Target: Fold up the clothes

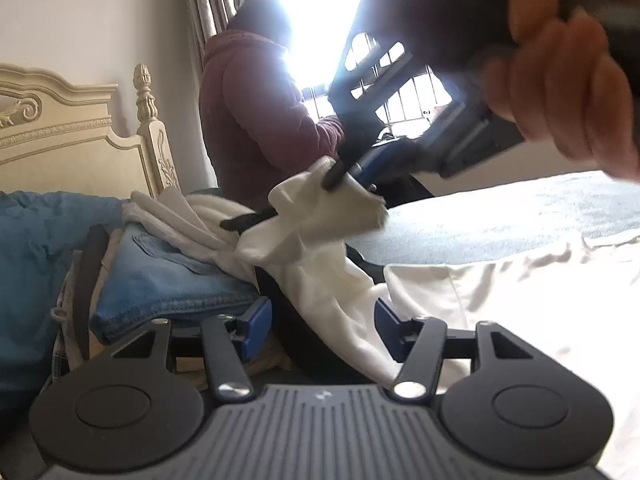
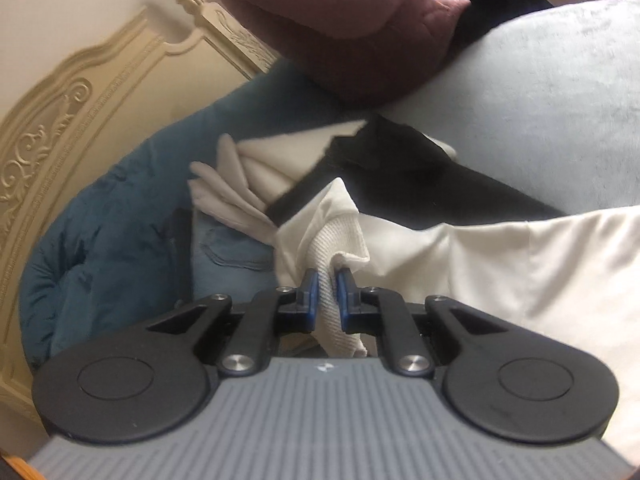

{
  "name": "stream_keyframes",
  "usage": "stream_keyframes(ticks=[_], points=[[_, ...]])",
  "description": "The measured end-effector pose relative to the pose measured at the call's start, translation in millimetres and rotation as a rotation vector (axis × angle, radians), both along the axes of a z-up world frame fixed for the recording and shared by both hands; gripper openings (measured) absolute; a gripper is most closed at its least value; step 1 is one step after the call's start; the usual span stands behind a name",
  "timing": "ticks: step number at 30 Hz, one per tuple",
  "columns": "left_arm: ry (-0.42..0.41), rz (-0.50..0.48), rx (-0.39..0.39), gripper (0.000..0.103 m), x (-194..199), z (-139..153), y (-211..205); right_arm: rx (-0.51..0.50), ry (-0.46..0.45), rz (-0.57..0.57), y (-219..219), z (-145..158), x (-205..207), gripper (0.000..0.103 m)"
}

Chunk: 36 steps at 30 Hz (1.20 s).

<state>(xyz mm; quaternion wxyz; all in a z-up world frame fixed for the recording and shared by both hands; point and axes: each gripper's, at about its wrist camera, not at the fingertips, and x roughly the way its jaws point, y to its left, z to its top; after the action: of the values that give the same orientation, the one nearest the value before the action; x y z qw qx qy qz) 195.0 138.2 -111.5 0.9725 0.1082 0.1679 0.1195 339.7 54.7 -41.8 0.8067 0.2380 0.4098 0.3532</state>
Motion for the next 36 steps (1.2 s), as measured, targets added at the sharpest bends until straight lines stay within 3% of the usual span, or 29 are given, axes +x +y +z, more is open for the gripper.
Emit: stream_keyframes(ticks=[7,14,28,36], points=[[-0.011,0.017,-0.113,0.072,-6.2,16.9,13.6,0.024,-0.206,0.083,24.2,69.4,-23.2,0.008],[-0.029,0.069,-0.180,0.074,-13.1,28.0,26.7,0.028,-0.415,0.145,45.0,132.1,-61.6,0.005],[-0.086,0.176,-0.390,0.073,-51.3,36.8,73.9,0.039,-0.386,0.325,85.3,138.6,-96.6,0.003],[-0.099,0.222,-0.482,0.071,-72.9,32.4,101.4,-0.028,-0.385,0.475,132.7,116.6,-112.9,0.000]])
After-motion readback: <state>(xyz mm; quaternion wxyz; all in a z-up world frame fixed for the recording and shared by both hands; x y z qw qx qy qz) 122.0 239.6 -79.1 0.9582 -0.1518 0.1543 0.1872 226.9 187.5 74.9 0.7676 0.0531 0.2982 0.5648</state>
